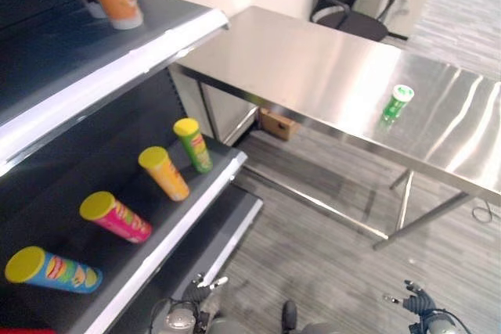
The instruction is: Put the goods on the table back onto the shelves and tidy them up.
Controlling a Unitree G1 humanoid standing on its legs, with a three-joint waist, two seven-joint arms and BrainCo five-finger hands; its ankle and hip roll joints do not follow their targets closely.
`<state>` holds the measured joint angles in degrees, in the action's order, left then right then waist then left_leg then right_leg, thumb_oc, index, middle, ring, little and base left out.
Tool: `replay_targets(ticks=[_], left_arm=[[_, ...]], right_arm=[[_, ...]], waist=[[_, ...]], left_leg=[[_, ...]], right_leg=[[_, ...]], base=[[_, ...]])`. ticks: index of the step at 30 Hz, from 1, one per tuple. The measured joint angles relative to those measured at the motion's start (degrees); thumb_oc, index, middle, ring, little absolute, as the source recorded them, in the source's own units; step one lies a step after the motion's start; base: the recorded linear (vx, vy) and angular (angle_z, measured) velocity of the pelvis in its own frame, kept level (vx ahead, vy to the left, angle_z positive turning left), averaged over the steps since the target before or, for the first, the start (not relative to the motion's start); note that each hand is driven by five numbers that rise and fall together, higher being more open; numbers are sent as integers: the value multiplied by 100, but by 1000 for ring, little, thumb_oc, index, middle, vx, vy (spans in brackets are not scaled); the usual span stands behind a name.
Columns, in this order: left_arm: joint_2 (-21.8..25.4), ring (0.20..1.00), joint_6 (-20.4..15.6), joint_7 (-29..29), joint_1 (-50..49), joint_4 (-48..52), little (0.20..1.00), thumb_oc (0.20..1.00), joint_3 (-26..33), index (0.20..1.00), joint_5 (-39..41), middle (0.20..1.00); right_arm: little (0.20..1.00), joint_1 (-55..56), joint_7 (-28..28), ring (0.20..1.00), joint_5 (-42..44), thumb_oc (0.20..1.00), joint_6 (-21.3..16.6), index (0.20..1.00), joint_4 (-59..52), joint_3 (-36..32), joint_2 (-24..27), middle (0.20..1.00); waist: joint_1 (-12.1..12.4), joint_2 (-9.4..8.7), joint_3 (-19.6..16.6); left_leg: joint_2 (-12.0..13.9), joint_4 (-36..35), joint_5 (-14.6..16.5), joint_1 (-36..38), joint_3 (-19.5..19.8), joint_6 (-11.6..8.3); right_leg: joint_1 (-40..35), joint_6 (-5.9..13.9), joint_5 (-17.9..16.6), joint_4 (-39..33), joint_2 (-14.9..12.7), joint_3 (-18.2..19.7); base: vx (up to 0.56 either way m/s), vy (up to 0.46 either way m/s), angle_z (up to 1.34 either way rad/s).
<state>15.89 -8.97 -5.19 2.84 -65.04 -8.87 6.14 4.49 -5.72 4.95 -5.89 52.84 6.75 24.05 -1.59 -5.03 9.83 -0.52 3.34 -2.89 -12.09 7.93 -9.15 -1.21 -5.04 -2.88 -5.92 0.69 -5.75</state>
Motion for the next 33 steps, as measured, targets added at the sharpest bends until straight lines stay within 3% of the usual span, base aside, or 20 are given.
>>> replay_targets(ticks=[3,5,6,7,9,11,13,16,19,22,23,24,26,27,28,30,31,32,33], left_arm=[[-1,1000,-41,7,37,-67,1000,1000,17,1000,8,1000],[-6,1000,-46,37,18,-86,1000,1000,27,1000,7,1000],[-4,1000,-40,54,-44,-88,1000,1000,32,1000,9,1000],[19,1000,-35,55,-70,-92,1000,1000,41,1000,15,1000],[5,1000,-41,59,-165,-112,1000,1000,257,1000,13,1000],[43,1000,-42,98,-262,-127,1000,1000,260,1000,2,1000],[74,1000,-42,103,-251,-125,1000,1000,260,1000,0,1000],[77,1000,-40,118,-189,-104,1000,1000,250,1000,-1,1000],[71,1000,-40,126,-76,-114,1000,1000,249,1000,0,1000],[63,1000,-39,158,119,-114,1000,1000,104,1000,4,1000],[117,1000,-41,156,136,-109,1000,1000,46,1000,5,1000],[159,1000,-45,154,170,-98,1000,1000,23,1000,5,1000],[187,1000,-36,153,249,-99,1000,1000,-92,1000,5,1000],[172,1000,-42,154,191,-97,1000,1000,-105,1000,5,1000],[153,1000,-39,155,133,-143,1000,1000,-106,1000,-3,1000],[178,1000,-33,152,149,-302,1000,1000,-98,1000,-10,1000],[182,1000,-33,148,153,-370,1000,1000,-90,1000,-16,1000],[177,1000,-38,143,153,-495,1000,1000,-87,1000,-26,1000],[169,1000,-40,135,130,-511,1000,1000,-75,1000,-26,1000]], right_arm=[[1000,104,-64,1000,2,1000,-3,1000,242,-9,-7,1000],[1000,30,-115,1000,3,1000,12,1000,454,-28,16,1000],[1000,-17,-130,1000,3,1000,11,1000,457,-30,59,1000],[1000,-26,-129,1000,2,1000,0,1000,433,-8,50,1000],[1000,-35,-118,1000,-2,1000,-46,1000,616,-88,-106,1000],[1000,-67,-113,1000,-1,1000,-46,1000,854,-120,-171,1000],[1000,-95,-108,1000,-1,1000,-5,1000,991,-127,-283,1000],[1000,-103,-13,1000,-1,1000,28,1000,1092,-119,-506,1000],[1000,-249,13,1000,-1,1000,43,1000,1306,-118,-735,1000],[1000,-383,96,1000,-6,1000,59,1000,1457,-116,-746,1000],[1000,-446,101,1000,-26,1000,69,1000,1451,-96,-751,1000],[1000,-421,101,1000,-46,1000,71,1000,1442,-63,-754,1000],[1000,-397,88,1000,-48,1000,108,1000,1439,-82,-743,1000],[1000,-331,89,1000,-51,1000,165,1000,1364,-123,-741,1000],[1000,-328,87,1000,-49,1000,179,1000,1301,-187,-702,1000],[1000,-348,86,1000,-44,1000,178,1000,1262,-194,-709,1000],[1000,-341,86,1000,-41,1000,178,1000,1274,-194,-711,1000],[1000,-263,84,1000,-33,1000,180,1000,1356,-198,-714,1000],[1000,-152,86,1000,-15,1000,196,1000,1484,-196,-717,1000]], waist=[[-9,297,110],[80,461,120],[152,615,125],[147,636,165],[197,463,217],[181,334,202],[181,206,176],[189,42,119],[181,-46,28],[156,238,-47],[162,246,-32],[132,166,-43],[150,108,59],[171,98,38],[180,152,-1],[99,173,-13],[68,144,-31],[1,43,-85],[12,-41,-130]], left_leg=[[-72,-151,-106,-174,55,132],[39,-466,-43,-28,22,26],[122,-482,-81,48,-57,73],[88,-399,-201,71,-178,232],[-26,-549,-221,454,-510,262],[-164,-599,-306,667,-637,384],[-221,-749,-304,778,-744,418],[-263,-830,-343,970,-887,1004],[-267,-854,-143,1263,-1105,1153],[16,-875,-26,1398,-1245,1220],[66,-858,-49,1440,-1291,1257],[-8,-857,-20,1483,-1287,1297],[-90,-852,58,1680,-1235,1431],[-87,-852,99,1735,-1220,1457],[-84,-867,138,1662,-1160,1405],[-67,-856,136,1541,-984,1400],[-65,-862,139,1522,-915,1339],[-85,-880,171,1560,-712,1207],[-97,-881,214,1651,-659,1138]], right_leg=[[-271,136,168,3,143,93],[-319,256,279,39,187,380],[-359,374,292,41,262,498],[-427,524,338,37,227,640],[-625,622,546,95,13,891],[-701,792,712,207,-170,1024],[-705,843,770,207,-258,1127],[-808,894,805,202,-305,1231],[-967,920,820,271,-373,1268],[-138,1239,1033,2075,-29,1218],[363,1605,1220,3078,-15,1096],[627,1764,1289,3714,-119,968],[1079,1862,977,4821,-322,662],[1303,1682,1108,5036,-650,297],[1248,1502,1176,3544,-1059,235],[1042,1635,996,1652,-1205,696],[915,1643,850,940,-1210,929],[620,1630,438,198,-1206,1078],[495,1602,252,226,-1194,1014]], base=[[121,-7,-25],[90,27,-46],[212,85,-74],[212,85,-59],[129,59,-44],[214,104,-47],[150,78,-32],[155,113,-29],[222,173,-48],[44,68,-35],[73,33,-4],[74,32,4],[148,-38,15],[268,-189,18],[265,-232,23],[215,-197,20],[210,-279,56],[137,-219,71],[176,-294,73]])
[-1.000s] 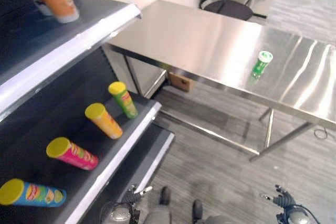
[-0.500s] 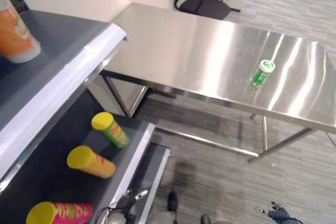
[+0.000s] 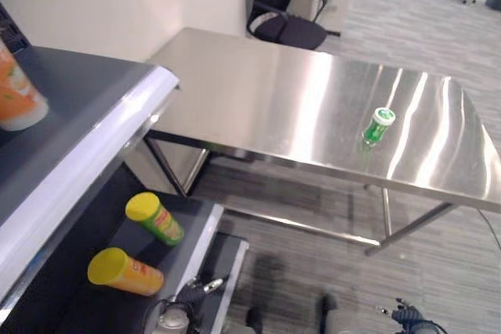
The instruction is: Put the goods on the table back onto the shelves and tidy them up.
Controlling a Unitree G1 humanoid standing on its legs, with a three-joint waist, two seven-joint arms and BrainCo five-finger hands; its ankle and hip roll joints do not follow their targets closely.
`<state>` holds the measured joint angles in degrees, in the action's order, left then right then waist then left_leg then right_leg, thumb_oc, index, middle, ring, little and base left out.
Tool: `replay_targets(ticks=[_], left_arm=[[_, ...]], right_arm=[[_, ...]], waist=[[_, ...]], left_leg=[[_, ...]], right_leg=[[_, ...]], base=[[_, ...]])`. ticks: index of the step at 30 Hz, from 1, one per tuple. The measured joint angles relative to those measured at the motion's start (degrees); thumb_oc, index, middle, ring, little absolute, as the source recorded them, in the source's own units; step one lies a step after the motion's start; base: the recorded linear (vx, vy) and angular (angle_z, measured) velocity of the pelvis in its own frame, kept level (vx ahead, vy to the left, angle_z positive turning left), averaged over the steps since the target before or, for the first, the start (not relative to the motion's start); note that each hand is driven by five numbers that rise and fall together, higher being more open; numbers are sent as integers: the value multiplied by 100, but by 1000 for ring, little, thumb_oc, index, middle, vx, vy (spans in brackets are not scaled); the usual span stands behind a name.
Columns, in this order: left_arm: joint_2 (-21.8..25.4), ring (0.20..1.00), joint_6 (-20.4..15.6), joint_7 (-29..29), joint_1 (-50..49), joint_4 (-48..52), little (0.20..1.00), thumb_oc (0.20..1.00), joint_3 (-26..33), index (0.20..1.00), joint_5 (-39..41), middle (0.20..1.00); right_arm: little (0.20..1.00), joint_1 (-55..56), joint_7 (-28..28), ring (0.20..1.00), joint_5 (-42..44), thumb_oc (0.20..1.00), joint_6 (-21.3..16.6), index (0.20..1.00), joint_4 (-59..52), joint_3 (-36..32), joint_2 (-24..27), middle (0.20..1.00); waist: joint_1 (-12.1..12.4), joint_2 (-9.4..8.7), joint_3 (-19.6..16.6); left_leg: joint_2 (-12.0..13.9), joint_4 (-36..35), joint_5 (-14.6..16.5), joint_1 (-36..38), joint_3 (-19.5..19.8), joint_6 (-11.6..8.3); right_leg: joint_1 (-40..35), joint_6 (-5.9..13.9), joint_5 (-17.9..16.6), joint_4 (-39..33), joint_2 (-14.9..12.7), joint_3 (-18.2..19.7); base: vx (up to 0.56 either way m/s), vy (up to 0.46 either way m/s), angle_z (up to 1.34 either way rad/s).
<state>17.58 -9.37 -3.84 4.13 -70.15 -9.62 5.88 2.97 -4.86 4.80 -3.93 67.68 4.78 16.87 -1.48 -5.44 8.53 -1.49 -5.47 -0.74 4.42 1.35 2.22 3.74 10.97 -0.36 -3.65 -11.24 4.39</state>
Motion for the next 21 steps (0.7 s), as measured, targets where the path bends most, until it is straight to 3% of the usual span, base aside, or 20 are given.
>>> replay_targets(ticks=[1,2,4,6,8,12,15,21], left_arm=[[52,1000,-10,-4,-141,69,1000,1000,-10,1000,0,1000],[27,1000,-6,-5,-239,74,1000,1000,-17,1000,1,1000],[-25,1000,-6,-3,-407,90,1000,1000,-20,1000,1,1000],[-97,1000,-5,9,-461,125,1000,1000,-23,1000,0,1000],[-175,1000,-5,25,-448,169,1000,1000,-27,1000,-3,1000],[-210,1000,-10,44,-338,245,1000,1000,-59,1000,-10,1000],[-140,1000,-10,59,-363,234,1000,1000,-57,1000,-10,1000],[-88,1000,-8,187,-476,225,1000,1000,-12,1000,-43,1000]], right_arm=[[1000,170,2,1000,20,1000,17,1000,58,2,-29,1000],[1000,230,-8,1000,24,1000,13,1000,63,-60,3,1000],[1000,286,-2,1000,33,1000,8,1000,62,-280,27,1000],[1000,243,-5,1000,255,1000,-6,1000,80,-507,173,1000],[1000,225,-6,1000,491,1000,-57,1000,80,-767,309,1000],[1000,215,6,1000,912,1000,-129,1000,360,-1371,649,1000],[1000,323,16,1000,1160,1000,-110,1000,449,-1533,889,1000],[1000,952,49,1000,1600,1000,-202,1000,-807,-2335,1374,1000]], waist=[[40,-183,-175],[11,-171,-210],[6,-51,-336],[10,48,-373],[-24,104,-403],[-42,290,-477],[-155,321,-498],[-462,318,-521]], left_leg=[[-74,-1,71,24,67,-127],[49,-3,122,81,147,-238],[332,-2,211,88,254,-385],[664,27,205,162,276,-509],[753,26,204,216,248,-510],[875,21,321,288,209,-724],[848,-6,348,335,163,-762],[776,-9,350,272,-21,-753]], right_leg=[[-66,-163,-196,9,45,-13],[-142,-173,-527,13,126,-115],[-344,-283,-558,-244,383,-286],[-414,-553,-547,-236,724,-462],[-495,-618,-507,-215,821,-533],[-560,-657,-457,-233,918,-543],[-584,-597,-385,-237,887,-501],[-455,-592,-435,-238,827,-335]], base=[[108,-194,53],[141,-249,37],[82,-155,27],[99,-129,18],[63,-51,12],[52,-10,-1],[30,27,-11],[0,45,-14]])
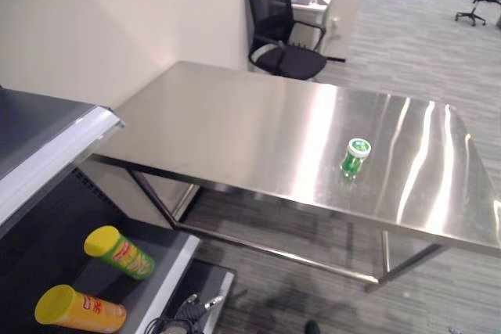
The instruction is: Put the goods on the table back onto the shelves and tidy them up.
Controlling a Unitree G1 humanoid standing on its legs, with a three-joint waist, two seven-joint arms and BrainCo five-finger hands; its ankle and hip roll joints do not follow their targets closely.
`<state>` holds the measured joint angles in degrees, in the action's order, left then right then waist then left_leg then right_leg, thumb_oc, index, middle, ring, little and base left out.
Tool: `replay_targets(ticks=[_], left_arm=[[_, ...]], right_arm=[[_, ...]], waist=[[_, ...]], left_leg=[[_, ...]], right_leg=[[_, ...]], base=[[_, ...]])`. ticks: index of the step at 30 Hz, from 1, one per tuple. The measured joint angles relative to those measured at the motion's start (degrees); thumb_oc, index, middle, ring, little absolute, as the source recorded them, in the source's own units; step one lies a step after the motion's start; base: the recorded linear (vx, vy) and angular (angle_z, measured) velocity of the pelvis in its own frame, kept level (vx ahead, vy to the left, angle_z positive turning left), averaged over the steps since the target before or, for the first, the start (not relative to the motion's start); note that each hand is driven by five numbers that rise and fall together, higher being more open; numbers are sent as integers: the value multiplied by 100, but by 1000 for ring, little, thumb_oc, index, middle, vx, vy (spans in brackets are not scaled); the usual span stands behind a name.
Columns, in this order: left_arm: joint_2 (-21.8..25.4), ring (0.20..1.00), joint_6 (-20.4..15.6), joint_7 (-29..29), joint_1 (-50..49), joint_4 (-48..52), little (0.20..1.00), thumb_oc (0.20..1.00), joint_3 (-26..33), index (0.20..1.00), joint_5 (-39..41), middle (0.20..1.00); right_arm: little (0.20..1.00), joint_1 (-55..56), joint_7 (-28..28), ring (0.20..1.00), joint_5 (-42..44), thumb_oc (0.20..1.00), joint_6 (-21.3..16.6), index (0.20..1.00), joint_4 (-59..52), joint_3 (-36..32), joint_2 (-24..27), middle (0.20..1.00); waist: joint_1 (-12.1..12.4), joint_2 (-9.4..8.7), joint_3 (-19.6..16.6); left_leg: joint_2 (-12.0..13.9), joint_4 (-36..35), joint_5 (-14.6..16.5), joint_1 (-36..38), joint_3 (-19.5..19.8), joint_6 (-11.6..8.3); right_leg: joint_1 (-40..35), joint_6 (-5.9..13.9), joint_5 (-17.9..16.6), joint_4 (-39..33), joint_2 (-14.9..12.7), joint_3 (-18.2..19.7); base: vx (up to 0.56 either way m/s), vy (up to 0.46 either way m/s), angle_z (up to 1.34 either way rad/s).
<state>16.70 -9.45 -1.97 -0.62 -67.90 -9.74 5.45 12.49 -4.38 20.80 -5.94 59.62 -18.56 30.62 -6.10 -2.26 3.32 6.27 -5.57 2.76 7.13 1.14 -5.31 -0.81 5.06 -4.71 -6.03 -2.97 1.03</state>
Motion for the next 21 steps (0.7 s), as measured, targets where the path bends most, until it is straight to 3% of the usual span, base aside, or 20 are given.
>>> replay_targets(ticks=[6,10,12,13,15,16,17,18,21], left_arm=[[-17,1000,-3,131,-86,11,1000,1000,114,1000,-4,1000],[-55,1000,-13,246,-273,65,1000,1000,129,1000,-15,1000],[-71,1000,-11,251,-327,61,1000,1000,124,1000,-27,1000],[-105,1000,-21,235,-419,121,1000,1000,130,1000,-58,1000],[-151,1000,-30,241,-369,130,1000,1000,106,1000,-173,1000],[-150,1000,-57,234,-293,140,1000,1000,118,1000,-175,1000],[-132,1000,-69,219,-337,246,1000,1000,78,1000,-175,1000],[-113,1000,-65,234,-341,243,1000,1000,-126,1000,-181,1000],[-140,1000,-106,232,-195,261,1000,1000,-318,1000,-179,1000]], right_arm=[[1000,534,505,1000,745,1000,-94,1000,-1990,-658,697,1000],[1000,755,684,1000,852,1000,-226,1000,-4001,-847,1296,1000],[1000,573,654,1000,751,1000,-502,1000,-4581,-806,1478,1000],[1000,37,447,1000,359,1000,-318,1000,-5256,-614,1545,1000],[1000,-321,404,1000,-11,1000,-684,1000,-6092,-246,1650,1000],[1000,-417,438,1000,-92,1000,-821,1000,-6105,-145,1666,1000],[1000,-896,359,1000,-411,1000,-778,1000,-5825,347,1838,1000],[1000,-1569,352,1000,-804,1000,-661,1000,-5236,1172,2321,1000],[1000,-2259,342,1000,-1212,1000,-488,1000,-4511,1875,2458,1000]], waist=[[-199,-56,-29],[-282,-112,-54],[-296,-147,-84],[-237,-162,-106],[-222,-127,-134],[-66,-201,-148],[34,-247,-167],[87,-272,-173],[434,-287,-164]], left_leg=[[-52,-2,2,1,-104,-2],[-86,-3,6,-3,-152,9],[-92,-2,5,-9,-168,25],[-107,-3,6,-20,-202,32],[-117,-1,-29,-16,-202,36],[-111,-2,-31,-31,-167,40],[-109,-1,-32,-59,-142,45],[-140,-1,-54,-97,-65,79],[-167,0,-95,-190,76,117]], right_leg=[[62,48,-38,0,-38,124],[75,42,-33,0,-73,136],[101,49,-38,0,-79,157],[138,59,-68,-1,-86,186],[159,109,-119,-1,-99,192],[153,112,-112,-1,-101,149],[133,104,-111,-1,-106,102],[132,110,-115,1,-144,49],[150,129,-100,-1,-187,-101]], base=[[-3,58,-9],[2,36,-3],[-11,40,-9],[5,17,-20],[7,8,3],[-12,-6,17],[-10,-24,18],[-10,-27,27],[-9,-39,32]])
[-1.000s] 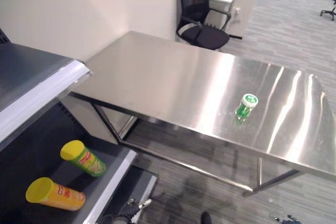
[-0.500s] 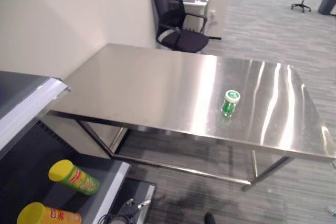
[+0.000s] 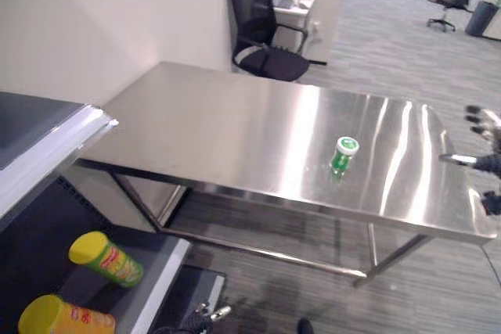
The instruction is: Put the goods on the table back onto the shelves and tidy them up.
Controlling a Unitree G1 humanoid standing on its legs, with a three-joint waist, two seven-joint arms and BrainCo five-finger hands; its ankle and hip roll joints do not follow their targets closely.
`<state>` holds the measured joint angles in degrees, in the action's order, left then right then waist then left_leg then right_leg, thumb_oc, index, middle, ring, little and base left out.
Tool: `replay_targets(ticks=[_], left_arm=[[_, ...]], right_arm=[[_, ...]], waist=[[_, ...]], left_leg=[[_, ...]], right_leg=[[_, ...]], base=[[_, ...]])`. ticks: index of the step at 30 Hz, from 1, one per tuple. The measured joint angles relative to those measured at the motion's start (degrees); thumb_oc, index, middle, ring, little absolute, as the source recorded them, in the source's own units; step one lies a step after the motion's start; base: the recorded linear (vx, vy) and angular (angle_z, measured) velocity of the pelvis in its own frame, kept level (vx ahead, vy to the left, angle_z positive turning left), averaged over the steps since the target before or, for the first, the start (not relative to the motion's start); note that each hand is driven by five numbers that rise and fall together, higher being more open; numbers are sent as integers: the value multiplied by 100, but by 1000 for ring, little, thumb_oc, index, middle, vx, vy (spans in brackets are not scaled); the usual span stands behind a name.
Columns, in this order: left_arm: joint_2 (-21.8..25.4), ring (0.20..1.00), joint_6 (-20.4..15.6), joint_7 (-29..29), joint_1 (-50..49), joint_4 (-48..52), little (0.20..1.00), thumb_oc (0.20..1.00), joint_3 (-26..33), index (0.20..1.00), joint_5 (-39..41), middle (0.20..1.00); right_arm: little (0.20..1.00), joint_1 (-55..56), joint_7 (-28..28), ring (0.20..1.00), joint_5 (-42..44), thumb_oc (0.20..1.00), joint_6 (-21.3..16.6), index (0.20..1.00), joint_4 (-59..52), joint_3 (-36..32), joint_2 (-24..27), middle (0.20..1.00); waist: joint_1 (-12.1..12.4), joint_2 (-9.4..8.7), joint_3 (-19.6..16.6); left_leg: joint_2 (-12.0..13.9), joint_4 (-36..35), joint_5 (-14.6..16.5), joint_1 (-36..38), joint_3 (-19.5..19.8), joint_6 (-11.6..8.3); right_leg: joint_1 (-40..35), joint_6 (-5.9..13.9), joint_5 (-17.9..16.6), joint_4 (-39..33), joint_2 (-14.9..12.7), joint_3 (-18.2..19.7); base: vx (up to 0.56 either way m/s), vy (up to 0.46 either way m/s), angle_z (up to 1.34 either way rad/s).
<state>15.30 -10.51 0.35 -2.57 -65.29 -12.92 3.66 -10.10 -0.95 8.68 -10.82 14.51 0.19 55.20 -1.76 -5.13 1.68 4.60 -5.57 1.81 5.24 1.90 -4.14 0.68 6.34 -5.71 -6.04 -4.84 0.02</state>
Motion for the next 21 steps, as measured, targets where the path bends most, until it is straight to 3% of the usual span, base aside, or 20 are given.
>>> replay_targets(ticks=[4,13,21], left_arm=[[11,1000,-5,-16,-82,-29,1000,1000,46,1000,28,1000],[13,1000,-1,-60,-190,-9,1000,1000,231,1000,69,1000],[-9,1000,-3,-160,-156,1,1000,1000,234,1000,249,1000]], right_arm=[[1000,-616,-2,1000,-448,1000,126,1000,704,588,-261,1000],[1000,-621,-125,1000,-848,1000,394,1000,1405,686,-389,1000],[1000,-606,-122,1000,-864,1000,486,1000,1564,698,-531,1000]], waist=[[371,105,129],[369,176,513],[358,346,582]], left_leg=[[-2,29,-79,-135,352,-26],[-6,30,-177,-298,931,-73],[0,30,-190,-329,992,-87]], right_leg=[[-78,-4,4,-1,-32,-374],[-203,-11,124,-2,-68,-980],[-197,-23,139,-2,-65,-1055]], base=[[-2,-58,45],[3,-53,33],[-1,-13,5]])
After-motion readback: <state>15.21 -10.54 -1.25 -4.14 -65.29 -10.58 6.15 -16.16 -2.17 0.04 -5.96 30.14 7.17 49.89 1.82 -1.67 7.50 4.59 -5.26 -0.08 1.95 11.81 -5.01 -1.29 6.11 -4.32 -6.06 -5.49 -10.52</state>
